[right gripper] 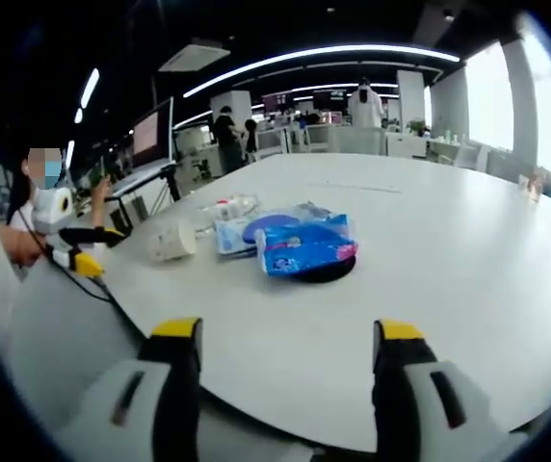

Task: Arrange the tabletop items into an orderly group along one side of the table until the central work area is clear of visible clutter.

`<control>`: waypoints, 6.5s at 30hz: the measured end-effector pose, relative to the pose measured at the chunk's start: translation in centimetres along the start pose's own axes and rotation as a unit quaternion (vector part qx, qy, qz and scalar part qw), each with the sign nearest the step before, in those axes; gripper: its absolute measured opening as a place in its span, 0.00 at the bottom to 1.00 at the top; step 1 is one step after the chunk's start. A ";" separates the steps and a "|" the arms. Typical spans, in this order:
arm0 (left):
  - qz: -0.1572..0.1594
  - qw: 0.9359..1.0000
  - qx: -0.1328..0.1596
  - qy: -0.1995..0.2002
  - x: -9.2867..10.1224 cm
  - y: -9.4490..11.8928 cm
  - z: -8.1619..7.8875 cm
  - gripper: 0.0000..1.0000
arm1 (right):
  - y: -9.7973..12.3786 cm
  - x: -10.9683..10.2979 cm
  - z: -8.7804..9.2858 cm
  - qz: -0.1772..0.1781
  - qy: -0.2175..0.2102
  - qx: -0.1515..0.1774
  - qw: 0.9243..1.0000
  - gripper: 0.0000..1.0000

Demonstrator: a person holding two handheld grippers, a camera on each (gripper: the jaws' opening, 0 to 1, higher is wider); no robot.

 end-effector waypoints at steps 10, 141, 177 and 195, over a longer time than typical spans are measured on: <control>-0.001 1.000 0.001 0.000 0.0 0.1 0.0 0.81 | 0.0 0.0 0.0 0.001 0.001 0.002 1.000 0.71; -0.017 0.992 0.104 -0.074 1.7 -3.0 -15.4 0.71 | -0.8 3.3 -11.9 -0.045 0.068 0.103 0.991 0.63; -0.052 0.994 0.090 -0.042 7.2 -11.8 -19.0 0.63 | -5.5 6.1 -14.9 -0.095 0.102 0.091 0.986 0.55; -0.071 0.996 0.055 -0.002 8.0 -14.4 -16.4 0.62 | -8.7 7.3 -14.2 -0.112 0.108 0.062 0.986 0.53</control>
Point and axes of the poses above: the point that each gripper's makers call its tool centre point, and the gripper's own axes: y roughly backward along the fingers, x roughly to its right, z roughly out of its underside, the point moved 8 cm from there along y, roughly backward along the fingers, and after that the axes turned 7 degrees about -y, right-handed, at the moved point
